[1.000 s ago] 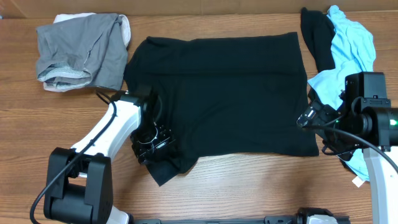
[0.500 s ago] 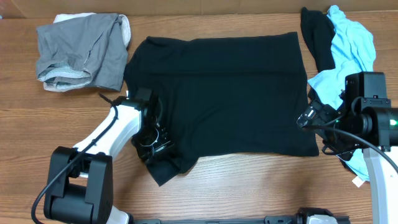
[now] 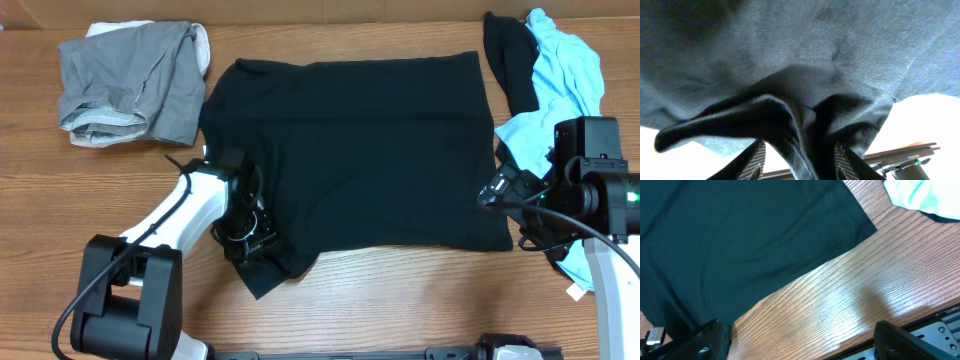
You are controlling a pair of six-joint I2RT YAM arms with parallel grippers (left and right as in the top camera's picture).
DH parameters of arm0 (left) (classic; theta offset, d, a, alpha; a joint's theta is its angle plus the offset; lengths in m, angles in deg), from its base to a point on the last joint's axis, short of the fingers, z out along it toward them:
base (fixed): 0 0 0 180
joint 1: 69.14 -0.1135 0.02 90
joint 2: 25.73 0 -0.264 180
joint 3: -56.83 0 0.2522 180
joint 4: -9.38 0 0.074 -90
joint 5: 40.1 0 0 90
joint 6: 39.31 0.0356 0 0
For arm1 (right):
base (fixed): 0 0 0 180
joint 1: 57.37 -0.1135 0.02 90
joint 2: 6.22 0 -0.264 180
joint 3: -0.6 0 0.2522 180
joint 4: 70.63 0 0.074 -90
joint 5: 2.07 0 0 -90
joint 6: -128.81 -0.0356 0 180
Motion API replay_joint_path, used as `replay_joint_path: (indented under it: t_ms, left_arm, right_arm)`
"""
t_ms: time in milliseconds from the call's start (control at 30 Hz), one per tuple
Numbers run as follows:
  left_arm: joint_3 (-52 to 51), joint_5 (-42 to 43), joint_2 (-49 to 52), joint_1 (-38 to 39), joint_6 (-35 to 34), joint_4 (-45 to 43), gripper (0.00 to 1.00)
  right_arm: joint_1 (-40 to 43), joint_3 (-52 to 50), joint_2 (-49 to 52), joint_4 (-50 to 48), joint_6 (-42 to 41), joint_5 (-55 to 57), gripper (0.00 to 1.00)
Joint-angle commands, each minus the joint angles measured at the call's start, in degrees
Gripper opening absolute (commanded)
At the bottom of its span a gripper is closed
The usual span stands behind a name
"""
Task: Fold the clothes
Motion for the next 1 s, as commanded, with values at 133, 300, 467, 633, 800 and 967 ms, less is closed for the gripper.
replay_joint_path:
  t_ms: [133, 300, 467, 633, 800, 967]
  left_arm:
    - [-3.91, -3.85, -1.33, 3.3, -0.5, -1.46, 0.21]
    - [-2.89, -4.09, -1.36, 2.69, -0.39, -1.79, 0.04]
    - [4.22, -4.7, -1.36, 1.2, 3.13, 3.48, 0.04]
    - [14.27, -12.17, -1.36, 1.11, 5.18, 11.89, 0.04]
    - [21.29, -16.22, -1.36, 1.11, 5.6, 14.91, 0.04]
    - [21.81, -16.28, -1.36, 1.11, 5.55, 13.81, 0.05]
  right_arm:
    - [0.15, -0.39, -1.09, 0.28, -0.07, 0.76, 1.0]
    - [0.15, -0.39, -1.09, 1.11, -0.11, 0.76, 0.98]
    - [0.15, -0.59, -1.09, 2.43, -0.63, 0.76, 0.86]
    - [0.15, -5.33, -1.09, 1.86, -3.15, 1.16, 0.76]
    - [0.15, -15.41, -0.76, -3.65, -3.89, -0.83, 0.73]
    - [0.15, -24.17, -0.72, -12.35, -8.35, -0.72, 0.73]
